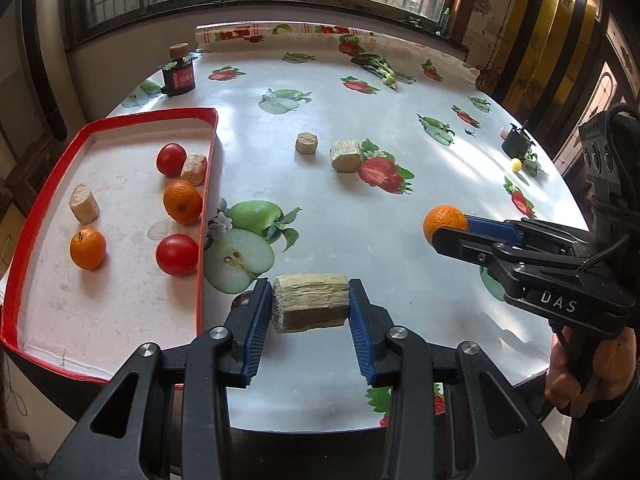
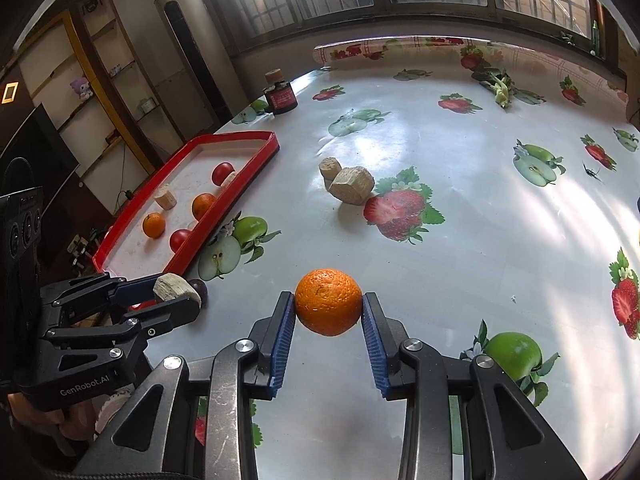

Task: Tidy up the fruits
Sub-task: 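Grasp a beige cork block with the left tool while the right tool grasps an orange, then carry the cork block and orange over the red tray and open both tools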

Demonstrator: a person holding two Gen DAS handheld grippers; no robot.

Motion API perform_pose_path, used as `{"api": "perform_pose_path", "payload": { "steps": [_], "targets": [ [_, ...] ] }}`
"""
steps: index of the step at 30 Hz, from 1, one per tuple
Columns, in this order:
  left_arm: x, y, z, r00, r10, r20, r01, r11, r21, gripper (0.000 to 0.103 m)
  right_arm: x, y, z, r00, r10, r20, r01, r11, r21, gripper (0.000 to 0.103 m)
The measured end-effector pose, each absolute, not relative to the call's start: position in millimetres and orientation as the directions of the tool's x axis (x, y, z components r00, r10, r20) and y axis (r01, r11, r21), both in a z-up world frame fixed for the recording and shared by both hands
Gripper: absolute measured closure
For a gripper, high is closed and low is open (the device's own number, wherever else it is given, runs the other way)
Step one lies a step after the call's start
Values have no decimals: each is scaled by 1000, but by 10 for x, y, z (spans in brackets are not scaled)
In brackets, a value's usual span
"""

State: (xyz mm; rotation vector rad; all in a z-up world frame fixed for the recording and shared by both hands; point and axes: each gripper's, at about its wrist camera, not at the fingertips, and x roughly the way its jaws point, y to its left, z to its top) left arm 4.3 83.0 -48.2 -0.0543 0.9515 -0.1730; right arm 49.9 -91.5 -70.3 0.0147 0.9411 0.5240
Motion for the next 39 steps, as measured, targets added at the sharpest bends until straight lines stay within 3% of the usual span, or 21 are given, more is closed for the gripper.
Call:
{"api": "perform_pose_path", "payload": {
  "steps": [26, 39],
  "targets": [
    [5, 1565, -375, 614, -91, -784, -21, 991, -132, 67, 467, -168, -508, 421, 506, -753, -555, 800, 228, 68],
    [-77, 2257, -311, 637, 5, -771, -169, 977, -133, 67, 416, 423, -473, 350, 567, -746, -652, 719, 241, 69]
  ]
}}
